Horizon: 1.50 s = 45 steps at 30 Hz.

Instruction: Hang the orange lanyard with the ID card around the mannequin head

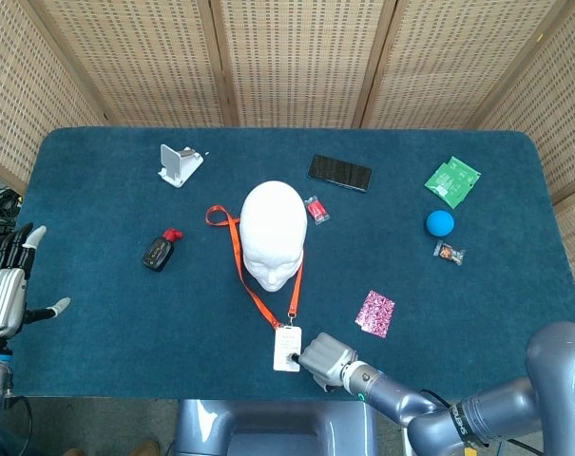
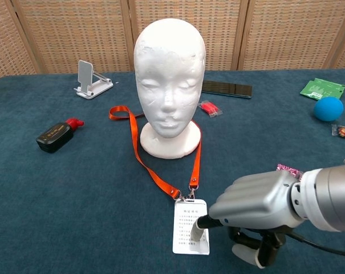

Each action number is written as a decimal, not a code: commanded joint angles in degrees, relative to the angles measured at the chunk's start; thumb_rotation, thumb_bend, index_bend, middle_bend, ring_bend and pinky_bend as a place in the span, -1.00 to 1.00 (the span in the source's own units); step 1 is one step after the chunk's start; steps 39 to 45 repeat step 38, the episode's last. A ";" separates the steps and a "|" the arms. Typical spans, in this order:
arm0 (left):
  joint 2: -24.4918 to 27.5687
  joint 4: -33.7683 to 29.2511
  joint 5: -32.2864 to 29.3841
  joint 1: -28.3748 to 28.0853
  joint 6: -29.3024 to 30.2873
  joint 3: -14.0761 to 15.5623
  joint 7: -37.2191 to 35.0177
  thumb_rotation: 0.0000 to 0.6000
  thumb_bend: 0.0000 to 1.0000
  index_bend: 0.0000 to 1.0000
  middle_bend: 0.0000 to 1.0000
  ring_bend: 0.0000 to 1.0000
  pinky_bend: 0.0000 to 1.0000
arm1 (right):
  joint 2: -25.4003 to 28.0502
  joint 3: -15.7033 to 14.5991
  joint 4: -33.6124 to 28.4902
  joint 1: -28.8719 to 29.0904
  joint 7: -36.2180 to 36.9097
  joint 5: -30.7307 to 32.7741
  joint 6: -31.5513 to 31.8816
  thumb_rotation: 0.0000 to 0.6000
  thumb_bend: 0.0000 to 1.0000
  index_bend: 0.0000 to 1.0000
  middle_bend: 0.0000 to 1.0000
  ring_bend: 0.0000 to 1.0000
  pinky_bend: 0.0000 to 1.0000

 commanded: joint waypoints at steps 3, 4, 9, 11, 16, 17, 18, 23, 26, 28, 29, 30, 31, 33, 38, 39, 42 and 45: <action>-0.13 -0.09 0.06 0.05 0.03 -0.02 0.31 1.00 -1.00 -1.00 -1.00 -1.00 -1.00 | 3.12 -0.56 -2.58 -0.69 2.16 -4.55 0.68 1.00 0.61 -0.37 0.65 0.61 0.87; -0.14 -0.10 0.09 0.06 0.04 -0.02 0.34 1.00 -1.00 -1.00 -1.00 -1.00 -1.00 | 3.75 -0.44 -2.96 -1.10 2.82 -5.91 0.99 1.00 0.61 -0.37 0.65 0.61 0.87; -0.11 -0.19 0.41 0.24 0.24 0.00 0.34 1.00 -1.00 -1.00 -1.00 -1.00 -1.00 | 8.19 0.09 -4.54 -4.33 7.17 -14.76 3.70 1.00 0.61 -0.37 0.65 0.61 0.87; -0.09 -0.21 0.55 0.35 0.35 0.04 0.26 1.00 -1.00 -1.00 -1.00 -1.00 -1.00 | 10.14 0.15 -4.69 -5.69 9.04 -17.80 4.78 1.00 0.61 -0.37 0.66 0.61 0.87; 0.01 -0.32 1.30 0.64 0.73 0.21 -0.03 1.00 -1.00 -1.00 -1.00 -1.00 -1.00 | 16.12 -0.35 -3.15 -10.15 13.68 -24.92 9.40 1.00 0.61 -0.35 0.65 0.61 0.87; 0.03 -0.36 1.45 0.71 0.83 0.25 -0.03 1.00 -1.00 -1.00 -1.00 -1.00 -1.00 | 17.30 -0.61 -2.75 -11.05 14.79 -26.13 10.03 1.00 0.61 -0.35 0.65 0.61 0.87; 0.05 -0.39 1.59 0.79 0.91 0.30 -0.04 1.00 -1.00 -1.00 -1.00 -1.00 -1.00 | 18.45 -0.85 -2.09 -11.98 15.85 -27.25 10.78 1.00 0.61 -0.34 0.65 0.61 0.87; 0.20 -0.74 2.79 1.56 1.95 0.81 -0.20 1.00 -1.00 -1.00 -1.00 -1.00 -1.00 | 23.59 -2.42 4.66 -18.92 23.12 -33.47 16.93 1.00 0.61 -0.33 0.65 0.61 0.87; 0.12 -0.65 3.47 2.19 2.84 1.15 -0.29 1.00 -1.00 -1.00 -1.00 -1.00 -1.00 | 23.94 -2.08 9.35 -23.07 27.37 -34.94 21.51 1.00 0.55 -0.35 0.57 0.56 0.85; -0.13 -0.34 4.65 3.09 4.16 1.64 -0.91 1.00 -1.00 -1.00 -1.00 -1.00 -1.00 | 23.28 -0.80 13.57 -28.14 32.83 -32.56 26.40 1.00 0.42 -0.43 0.41 0.40 0.79; -0.24 -0.18 5.26 3.49 4.77 1.87 -1.31 1.00 -1.00 -1.00 -1.00 -1.00 -1.00 | 22.66 -0.28 14.99 -29.94 34.54 -32.02 28.19 1.00 0.20 -0.53 0.22 0.22 0.66; -0.36 0.01 5.80 3.85 5.30 2.08 -1.59 1.00 -1.00 -1.00 -1.00 -1.00 -1.00 | 22.05 0.14 16.26 -31.56 35.80 -31.55 29.72 1.00 -0.14 -0.65 -0.04 -0.05 0.41; -0.46 0.21 6.27 4.14 5.73 2.26 -1.80 1.00 -1.00 -1.00 -1.00 -1.00 -1.00 | 21.44 0.53 17.37 -32.96 36.63 -31.36 31.09 1.00 -0.40 -0.73 -0.22 -0.26 0.18; -0.73 0.70 7.17 4.79 6.54 2.70 -2.30 1.00 -1.00 -1.00 -1.00 -1.00 -1.00 | 19.94 1.49 19.56 -36.02 38.25 -31.34 34.74 1.00 -0.88 -0.90 -0.68 -0.77 -0.52; -1.16 1.61 8.70 6.25 7.64 3.99 -2.81 1.00 -1.00 -1.00 -1.00 -1.00 -1.00 | 18.82 1.43 20.86 -42.05 42.54 -33.56 39.28 1.00 -1.00 -1.00 -1.00 -1.00 -1.00; -1.16 1.61 8.70 6.25 7.64 3.99 -2.81 1.00 -1.00 -1.00 -1.00 -1.00 -1.00 | 18.82 1.43 20.86 -42.05 42.54 -33.56 39.28 1.00 -1.00 -1.00 -1.00 -1.00 -1.00; -1.16 1.61 8.70 6.25 7.64 3.99 -2.81 1.00 -1.00 -1.00 -1.00 -1.00 -1.00 | 18.82 1.43 20.86 -42.05 42.54 -33.56 39.28 1.00 -1.00 -1.00 -1.00 -1.00 -1.00; -1.16 1.61 8.70 6.25 7.64 3.99 -2.81 1.00 -1.00 -1.00 -1.00 -1.00 -1.00 | 18.82 1.43 20.86 -42.05 42.54 -33.56 39.28 1.00 -1.00 -1.00 -1.00 -1.00 -1.00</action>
